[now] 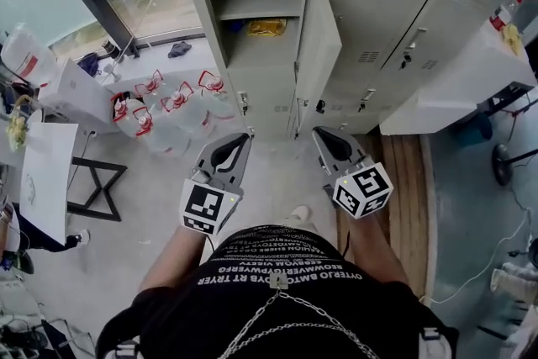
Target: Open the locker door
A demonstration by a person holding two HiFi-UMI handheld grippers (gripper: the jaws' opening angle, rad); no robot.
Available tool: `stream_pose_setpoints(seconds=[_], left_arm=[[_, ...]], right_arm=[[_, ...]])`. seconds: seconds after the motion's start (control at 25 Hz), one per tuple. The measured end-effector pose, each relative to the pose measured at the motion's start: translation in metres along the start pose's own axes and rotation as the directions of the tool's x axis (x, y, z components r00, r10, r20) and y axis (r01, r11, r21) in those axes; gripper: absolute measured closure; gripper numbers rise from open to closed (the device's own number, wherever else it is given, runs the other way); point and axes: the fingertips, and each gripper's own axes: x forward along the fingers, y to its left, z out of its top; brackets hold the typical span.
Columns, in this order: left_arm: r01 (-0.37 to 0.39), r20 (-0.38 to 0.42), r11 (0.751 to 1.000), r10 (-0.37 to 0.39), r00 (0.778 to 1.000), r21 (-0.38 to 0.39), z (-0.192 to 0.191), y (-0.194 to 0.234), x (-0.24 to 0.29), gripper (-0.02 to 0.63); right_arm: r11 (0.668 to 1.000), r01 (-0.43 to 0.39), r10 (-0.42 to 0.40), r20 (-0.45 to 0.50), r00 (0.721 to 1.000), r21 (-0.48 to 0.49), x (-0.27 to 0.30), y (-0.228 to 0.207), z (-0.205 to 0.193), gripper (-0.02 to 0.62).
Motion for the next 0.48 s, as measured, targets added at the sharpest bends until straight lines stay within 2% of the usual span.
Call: stream_pose_setpoints(seconds=[0.24,0.48], left_arm=[[0.059,-0.003,0.996,-0.059,0.998,-0.062,-0.03,-0.002,-0.05,0.607],[0.11,0.024,0.992,-0.109,0.994,-0.055,-0.033,-0.003,-0.079,0.607]], right_arm=[[0.998,0.067,-0.067,-0.035,0.997,-0.006,-0.014,0.056,-0.01,0.598],[0.992,0.122,-0.123,-0.023,0.992,-0.031,-0.03,0.092,-0.005,0.598]])
